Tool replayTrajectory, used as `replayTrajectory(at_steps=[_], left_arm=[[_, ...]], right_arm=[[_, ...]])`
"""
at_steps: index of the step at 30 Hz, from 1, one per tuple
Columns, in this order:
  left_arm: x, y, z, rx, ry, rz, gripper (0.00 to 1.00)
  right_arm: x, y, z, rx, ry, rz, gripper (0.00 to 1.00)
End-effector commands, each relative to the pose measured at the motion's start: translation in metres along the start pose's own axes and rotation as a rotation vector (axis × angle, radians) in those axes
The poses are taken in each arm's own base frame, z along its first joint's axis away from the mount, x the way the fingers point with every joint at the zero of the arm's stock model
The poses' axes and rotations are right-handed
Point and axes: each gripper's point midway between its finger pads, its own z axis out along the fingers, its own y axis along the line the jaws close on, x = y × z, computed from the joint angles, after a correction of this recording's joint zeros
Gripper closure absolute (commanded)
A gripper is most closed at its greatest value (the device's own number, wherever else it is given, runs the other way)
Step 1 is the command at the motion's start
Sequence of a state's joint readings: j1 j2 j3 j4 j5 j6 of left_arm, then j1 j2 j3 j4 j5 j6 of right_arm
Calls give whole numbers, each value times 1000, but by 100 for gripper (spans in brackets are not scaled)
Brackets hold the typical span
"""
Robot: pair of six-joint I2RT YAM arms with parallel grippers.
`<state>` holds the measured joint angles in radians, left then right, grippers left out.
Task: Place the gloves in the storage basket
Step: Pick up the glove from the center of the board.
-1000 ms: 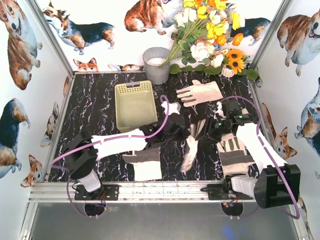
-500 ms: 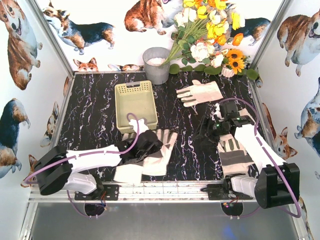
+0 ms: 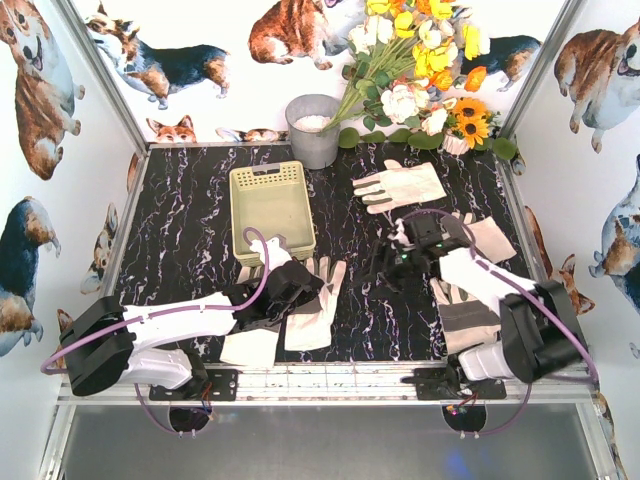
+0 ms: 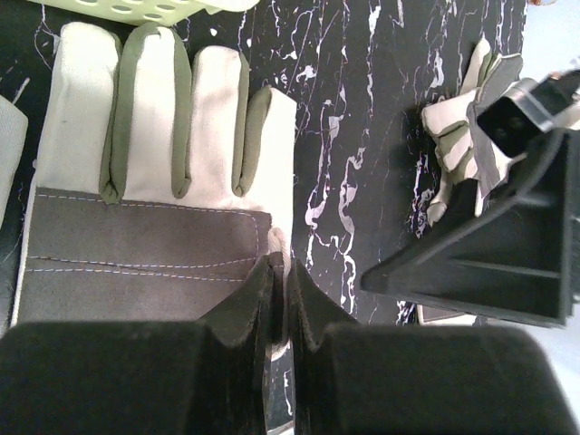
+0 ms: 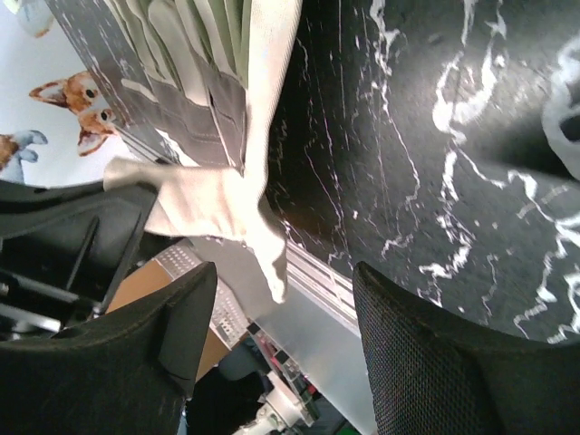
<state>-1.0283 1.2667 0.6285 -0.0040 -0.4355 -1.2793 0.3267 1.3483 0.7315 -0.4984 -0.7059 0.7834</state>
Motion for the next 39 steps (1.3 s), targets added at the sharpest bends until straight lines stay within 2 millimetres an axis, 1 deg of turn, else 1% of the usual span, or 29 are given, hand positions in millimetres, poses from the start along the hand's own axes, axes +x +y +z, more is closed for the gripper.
replayTrajectory(at_steps=[1, 6, 9, 11, 14, 16, 22, 27, 30, 33, 35, 37, 38, 39], left_arm=[[-14, -20, -3, 42, -42, -19, 100], [-14, -24, -4, 52, -35, -11, 100], [-16, -29, -6, 66, -35, -9, 100], [-17, -35, -8, 83, -37, -9, 100], [-18, -42, -8, 106, -36, -4, 100], [-17, -46, -8, 112, -28, 4, 100], [-18, -48, -7, 104, -28, 15, 100], [-19, -45, -10, 104, -30, 5, 100], [-16, -47, -9, 114, -19, 9, 100], [-13, -50, -6, 121, -9, 25, 100], [-12, -56, -6, 133, 0, 44, 100], [-9, -55, -3, 129, 11, 62, 100], [-14, -69, -5, 156, 4, 56, 100], [-14, -72, -5, 162, 5, 60, 100]], right_arm=[[-19, 30, 18, -125, -28, -33, 37], [-15, 42, 45, -129, 41, -69, 37], [-10, 43, 59, -119, 80, -84, 37], [-7, 43, 65, -118, 97, -79, 37], [-8, 48, 72, -148, 111, -45, 37], [-8, 48, 76, -140, 119, -14, 37], [-9, 37, 76, -74, 129, 71, 37], [-23, 33, 62, -87, 79, 140, 37], [-32, 36, 55, -108, 53, 155, 37], [-36, 43, 54, -120, 52, 146, 37], [-35, 46, 54, -119, 60, 124, 37], [-31, 45, 55, -94, 84, 89, 37], [-28, 43, 57, -75, 102, 74, 37], [-23, 42, 59, -59, 122, 56, 37]])
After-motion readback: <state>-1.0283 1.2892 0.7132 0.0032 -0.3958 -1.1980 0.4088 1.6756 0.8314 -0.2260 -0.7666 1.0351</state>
